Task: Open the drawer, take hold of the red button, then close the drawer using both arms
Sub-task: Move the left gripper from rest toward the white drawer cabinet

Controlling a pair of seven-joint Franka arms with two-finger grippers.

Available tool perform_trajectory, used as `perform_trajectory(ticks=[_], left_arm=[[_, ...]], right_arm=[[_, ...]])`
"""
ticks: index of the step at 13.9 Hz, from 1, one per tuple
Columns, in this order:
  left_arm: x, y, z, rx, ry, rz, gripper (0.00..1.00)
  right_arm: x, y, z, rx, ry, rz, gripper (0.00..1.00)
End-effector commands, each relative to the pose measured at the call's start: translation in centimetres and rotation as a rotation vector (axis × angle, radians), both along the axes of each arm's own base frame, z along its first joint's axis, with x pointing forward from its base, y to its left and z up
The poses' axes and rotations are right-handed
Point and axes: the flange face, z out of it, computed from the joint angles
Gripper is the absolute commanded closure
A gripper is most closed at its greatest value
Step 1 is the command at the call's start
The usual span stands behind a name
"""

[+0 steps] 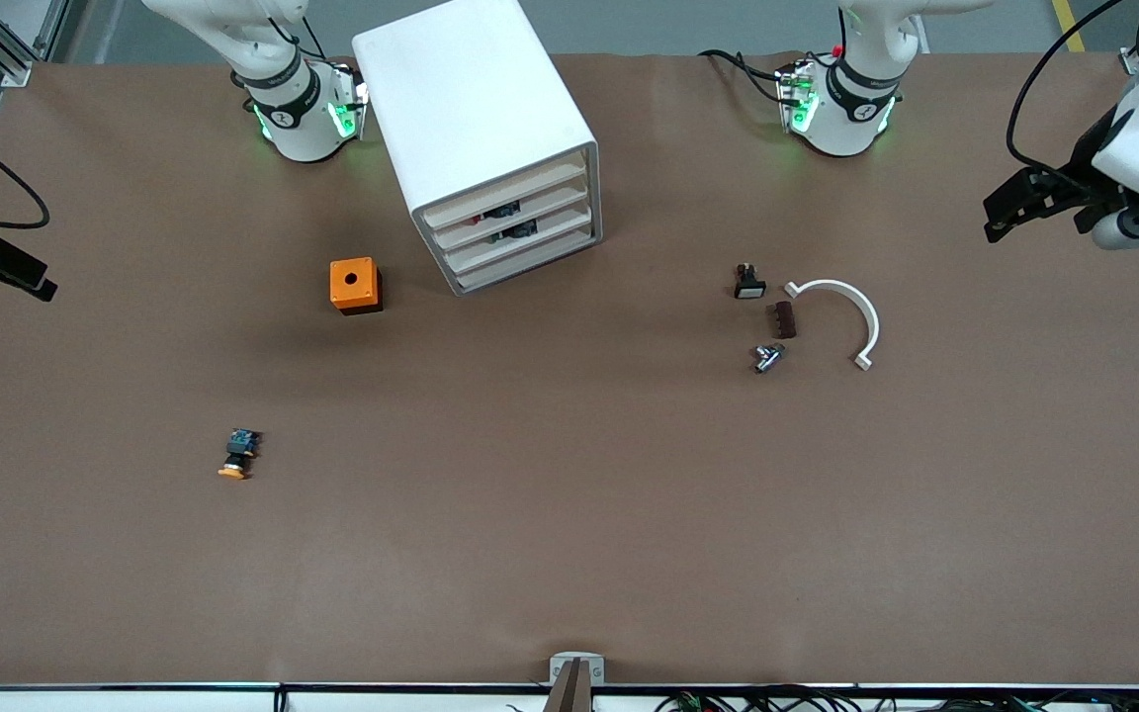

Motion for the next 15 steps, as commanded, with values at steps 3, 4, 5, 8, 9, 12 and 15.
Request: perform_trajectory(ticks=[3, 4, 5, 8, 9, 12, 15], left_arm=[[7.6, -1.6, -6.8, -0.025, 0.101, -0.014, 0.0], [9.1, -2.4, -9.7, -0.028, 0.142, -0.002, 0.0], [10.2, -3.5, -11.8, -0.048, 0.172, 0.047, 0.0], [12.1, -6.9, -16.8, -0.039, 0.221, 0.255, 0.0], [12.1, -8.7, -18.2, -0.024, 0.235, 0.316, 0.0], [11.9, -11.4, -21.3, -0.051, 0.328, 0.611, 0.0], [11.8, -13.3, -24.1, -0.13, 0.468, 0.773, 0.0]], right_arm=[[-0.4, -0.1, 0.2, -0.015, -0.005, 0.011, 0.0], [-0.4, -0.1, 0.2, -0.015, -0.005, 0.009, 0.0], [-0.4, -0.2, 0.1, -0.014, -0.003, 0.009, 0.0], [-0.4, -0.1, 0.1, -0.014, -0.003, 0.011, 0.0], [-0.4, -0.1, 0.1, -0.014, -0.003, 0.011, 0.0], [-0.4, -0.1, 0.1, -0.014, -0.002, 0.011, 0.0], [-0.4, -0.1, 0.1, -0.014, -0.002, 0.011, 0.0]])
